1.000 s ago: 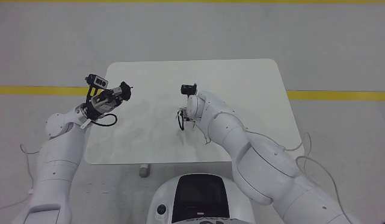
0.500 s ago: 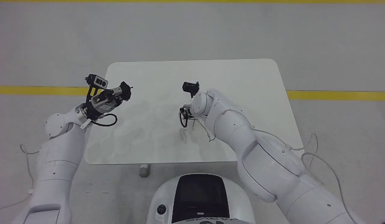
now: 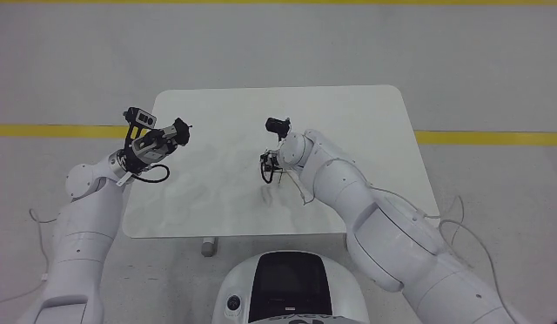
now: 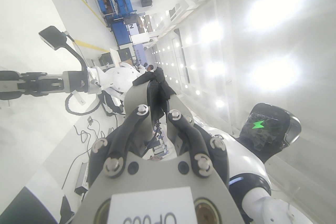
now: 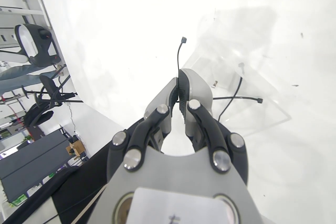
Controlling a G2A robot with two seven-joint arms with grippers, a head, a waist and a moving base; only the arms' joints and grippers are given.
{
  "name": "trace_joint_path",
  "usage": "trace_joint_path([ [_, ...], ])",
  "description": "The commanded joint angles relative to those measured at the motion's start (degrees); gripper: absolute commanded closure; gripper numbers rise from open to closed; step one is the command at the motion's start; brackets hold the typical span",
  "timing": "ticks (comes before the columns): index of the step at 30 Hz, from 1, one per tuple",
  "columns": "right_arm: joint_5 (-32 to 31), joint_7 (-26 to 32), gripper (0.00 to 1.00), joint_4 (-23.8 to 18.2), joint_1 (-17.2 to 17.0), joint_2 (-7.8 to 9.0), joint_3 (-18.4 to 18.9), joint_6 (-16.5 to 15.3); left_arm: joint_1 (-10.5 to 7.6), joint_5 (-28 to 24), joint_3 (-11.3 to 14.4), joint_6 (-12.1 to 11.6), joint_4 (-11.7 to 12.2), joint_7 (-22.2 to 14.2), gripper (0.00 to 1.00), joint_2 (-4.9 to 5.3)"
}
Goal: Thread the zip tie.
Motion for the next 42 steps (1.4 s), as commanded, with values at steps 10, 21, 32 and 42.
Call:
trace_joint_path([
  [10,2.1,-1.6,1.00,-3.0,-1.3,2.70,2.8,-4.3,0.00,0.0,0.0,0.0,0.0,0.0,1.00,0.00],
  [21,5.9,-3.5,1.00,-8.6,-4.0,5.93,6.9,-13.3,0.00,0.0,0.0,0.0,0.0,0.0,1.00,0.00],
  [32,6.5,-8.2,1.00,-11.6,-5.0,6.50,8.0,-15.5,0.00,0.0,0.0,0.0,0.0,0.0,1.00,0.00],
  [42,-4.1,-28.9,1.00,-29.7,-15.6,11.22,11.1,-20.1,0.00,0.0,0.0,0.0,0.0,0.0,1.00,0.00],
])
